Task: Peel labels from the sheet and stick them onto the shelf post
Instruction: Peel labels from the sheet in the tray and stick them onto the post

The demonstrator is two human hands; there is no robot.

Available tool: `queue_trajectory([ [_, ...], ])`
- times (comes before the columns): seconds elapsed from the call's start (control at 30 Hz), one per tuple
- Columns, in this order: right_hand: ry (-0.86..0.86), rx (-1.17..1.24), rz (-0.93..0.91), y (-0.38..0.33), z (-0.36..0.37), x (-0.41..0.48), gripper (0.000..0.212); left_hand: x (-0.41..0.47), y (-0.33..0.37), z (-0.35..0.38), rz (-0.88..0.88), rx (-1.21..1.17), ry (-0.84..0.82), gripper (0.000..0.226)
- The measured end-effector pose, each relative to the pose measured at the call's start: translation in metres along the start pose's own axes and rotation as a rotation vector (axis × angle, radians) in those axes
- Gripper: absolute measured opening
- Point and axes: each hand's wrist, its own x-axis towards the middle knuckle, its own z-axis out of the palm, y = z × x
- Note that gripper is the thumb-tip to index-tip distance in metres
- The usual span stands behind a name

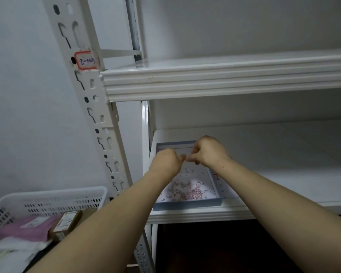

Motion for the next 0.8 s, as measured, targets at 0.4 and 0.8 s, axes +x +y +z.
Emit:
queue_trajectory([
  [0.4, -0.030, -0.077, -0.074, -0.006, 0.002, -0.011, 0.033, -0.009, -0.005, -0.008, 0.063, 0.048, 0.129, 0.042],
  [0.8, 0.228, 0.011, -0.233, -0.053, -0.032, -0.048, 0.027, -0.052, -0.014, -0.053, 0.523, 0.026, 0.504, 0.030],
])
